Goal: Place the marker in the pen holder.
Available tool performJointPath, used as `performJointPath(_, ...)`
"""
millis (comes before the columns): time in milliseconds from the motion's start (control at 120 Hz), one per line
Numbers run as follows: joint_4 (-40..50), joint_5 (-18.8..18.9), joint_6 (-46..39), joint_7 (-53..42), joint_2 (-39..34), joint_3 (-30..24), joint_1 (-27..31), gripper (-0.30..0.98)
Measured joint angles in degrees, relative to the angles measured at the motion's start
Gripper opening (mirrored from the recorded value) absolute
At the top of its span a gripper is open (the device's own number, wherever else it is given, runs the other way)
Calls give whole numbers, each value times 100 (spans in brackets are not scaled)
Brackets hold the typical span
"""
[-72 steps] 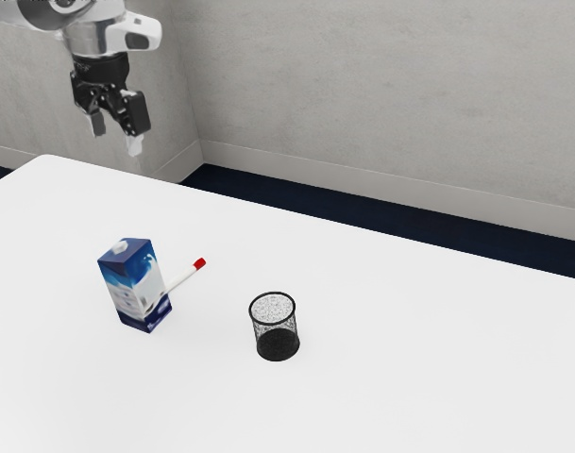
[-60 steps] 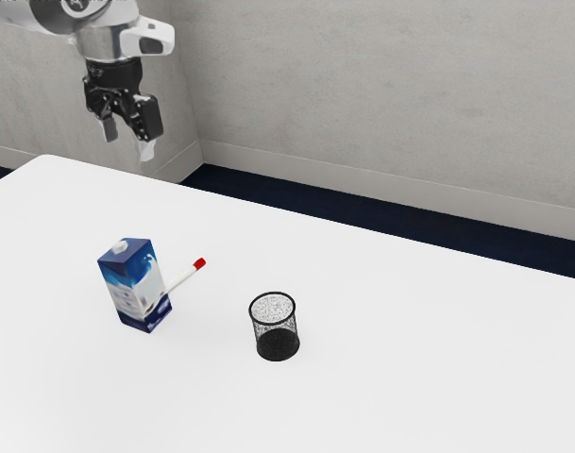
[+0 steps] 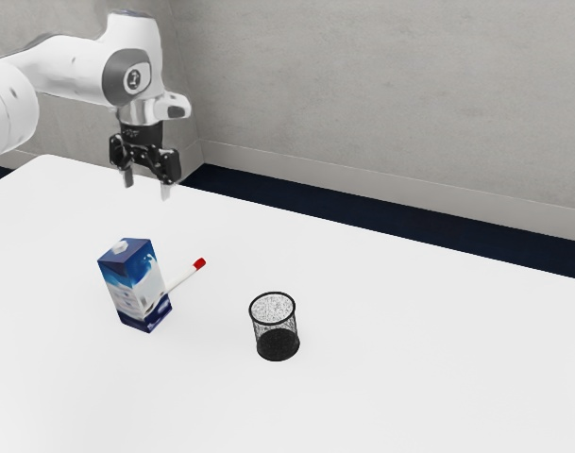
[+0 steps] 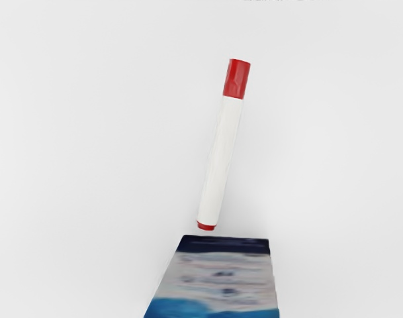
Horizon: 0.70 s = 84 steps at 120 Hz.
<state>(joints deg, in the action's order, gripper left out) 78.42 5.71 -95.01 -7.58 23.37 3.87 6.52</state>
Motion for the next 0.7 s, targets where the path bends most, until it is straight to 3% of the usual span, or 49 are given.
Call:
performJointPath(267, -22, -22, -604, -190, 754, -1, 205, 69)
performJointPath(467, 575, -30, -1408, -575, 856, 8, 258, 69)
performJointPath(700, 599, -171, -1927, -898, 1253, 7, 358, 69)
